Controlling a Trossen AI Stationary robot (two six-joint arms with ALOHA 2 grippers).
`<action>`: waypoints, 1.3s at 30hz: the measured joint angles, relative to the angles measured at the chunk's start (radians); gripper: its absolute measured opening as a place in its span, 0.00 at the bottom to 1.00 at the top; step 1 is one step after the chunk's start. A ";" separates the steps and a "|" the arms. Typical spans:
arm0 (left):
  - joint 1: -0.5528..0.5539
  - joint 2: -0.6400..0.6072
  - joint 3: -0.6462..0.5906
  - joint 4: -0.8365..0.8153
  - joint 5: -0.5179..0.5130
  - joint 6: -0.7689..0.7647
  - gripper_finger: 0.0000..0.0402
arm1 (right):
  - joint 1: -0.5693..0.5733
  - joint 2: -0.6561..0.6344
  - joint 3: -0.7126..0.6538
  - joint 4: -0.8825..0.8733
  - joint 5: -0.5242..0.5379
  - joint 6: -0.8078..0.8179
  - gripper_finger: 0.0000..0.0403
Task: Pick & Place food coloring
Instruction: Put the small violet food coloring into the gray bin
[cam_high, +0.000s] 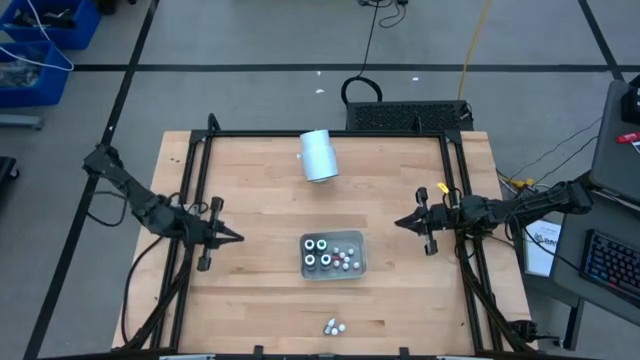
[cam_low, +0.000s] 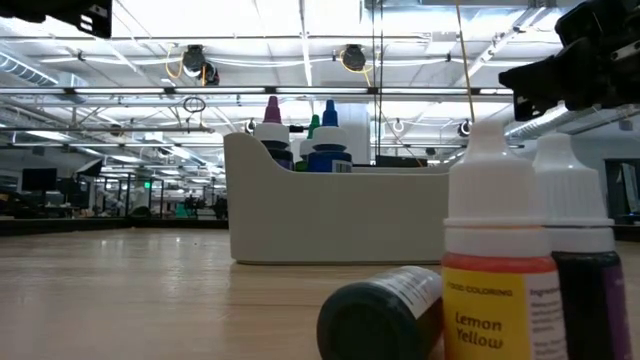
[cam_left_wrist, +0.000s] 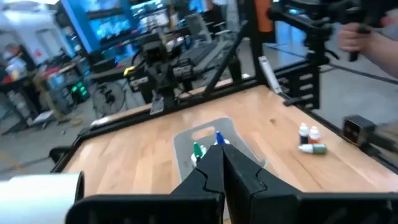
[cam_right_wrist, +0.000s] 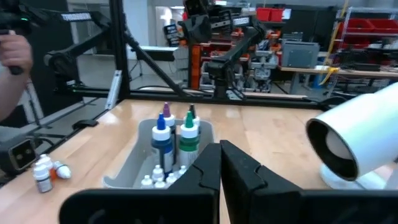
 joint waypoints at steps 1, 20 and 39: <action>0.003 -0.022 -0.007 -0.008 0.015 0.016 0.00 | 0.000 0.000 0.000 0.000 -0.005 0.004 0.00; 0.246 -0.313 -0.154 -0.072 0.195 -0.086 0.01 | 0.128 0.262 0.071 0.096 -0.056 0.050 0.00; 0.249 -0.279 -0.178 -0.101 0.093 -0.142 0.06 | 0.460 1.381 1.214 -0.641 0.020 0.216 0.08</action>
